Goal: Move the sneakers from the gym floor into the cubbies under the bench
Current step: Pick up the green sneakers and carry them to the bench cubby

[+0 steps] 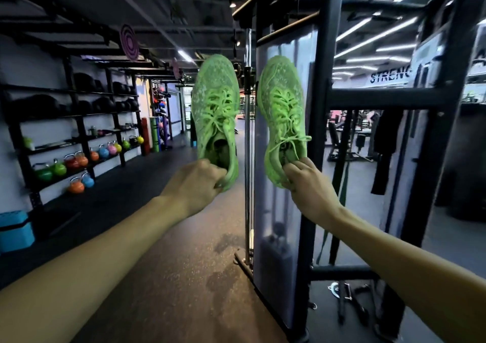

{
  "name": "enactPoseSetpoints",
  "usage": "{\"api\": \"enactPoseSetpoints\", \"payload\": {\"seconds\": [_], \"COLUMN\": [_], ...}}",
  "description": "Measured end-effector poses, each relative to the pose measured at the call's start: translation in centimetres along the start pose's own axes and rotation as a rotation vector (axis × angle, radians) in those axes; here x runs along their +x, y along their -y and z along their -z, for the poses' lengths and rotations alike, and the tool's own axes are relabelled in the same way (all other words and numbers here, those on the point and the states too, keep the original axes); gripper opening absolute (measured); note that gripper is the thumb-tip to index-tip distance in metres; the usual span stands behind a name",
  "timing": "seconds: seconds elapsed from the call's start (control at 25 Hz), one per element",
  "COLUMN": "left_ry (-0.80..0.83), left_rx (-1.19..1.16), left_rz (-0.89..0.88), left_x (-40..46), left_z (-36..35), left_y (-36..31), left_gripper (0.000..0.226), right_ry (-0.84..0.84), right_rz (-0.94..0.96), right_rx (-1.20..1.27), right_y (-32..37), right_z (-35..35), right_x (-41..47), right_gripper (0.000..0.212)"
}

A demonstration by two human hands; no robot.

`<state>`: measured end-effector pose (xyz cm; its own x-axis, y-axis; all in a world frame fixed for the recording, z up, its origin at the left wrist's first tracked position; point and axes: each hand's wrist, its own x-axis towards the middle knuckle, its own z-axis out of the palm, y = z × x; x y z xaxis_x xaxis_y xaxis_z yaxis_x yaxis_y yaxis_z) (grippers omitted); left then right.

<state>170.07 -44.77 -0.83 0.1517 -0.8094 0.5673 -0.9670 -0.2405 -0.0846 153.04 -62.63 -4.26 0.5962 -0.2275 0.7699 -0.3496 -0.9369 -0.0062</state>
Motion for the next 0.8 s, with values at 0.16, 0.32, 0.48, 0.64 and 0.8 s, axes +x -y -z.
{"api": "enactPoseSetpoints", "payload": {"seconds": [0.16, 0.32, 0.48, 0.64, 0.8], "left_ry": [0.002, -0.014, -0.043, -0.092, -0.106], "left_rx": [-0.054, -0.150, -0.187, -0.336, -0.465], "left_rz": [-0.075, -0.247, -0.412, -0.601, -0.746], "left_x": [-2.6, -4.9, -9.0, -15.0, -20.2], "left_z": [3.3, 6.4, 9.4, 12.9, 16.4], "left_y": [-5.1, -9.8, -16.1, -24.0, -32.9], "left_gripper": [0.015, 0.019, 0.014, 0.014, 0.013], "right_ry": [0.006, -0.015, -0.006, -0.019, -0.004], "right_rz": [-0.039, -0.145, -0.286, -0.427, -0.578], "right_rx": [-0.052, -0.189, -0.307, -0.460, -0.632], "right_y": [1.8, 4.6, 8.3, 13.1, 17.5], "right_z": [7.5, 15.2, 23.3, 32.4, 42.2], "right_x": [-4.4, -10.4, -17.5, -27.0, -35.9], "right_gripper": [0.026, 0.022, 0.017, 0.020, 0.018]}}
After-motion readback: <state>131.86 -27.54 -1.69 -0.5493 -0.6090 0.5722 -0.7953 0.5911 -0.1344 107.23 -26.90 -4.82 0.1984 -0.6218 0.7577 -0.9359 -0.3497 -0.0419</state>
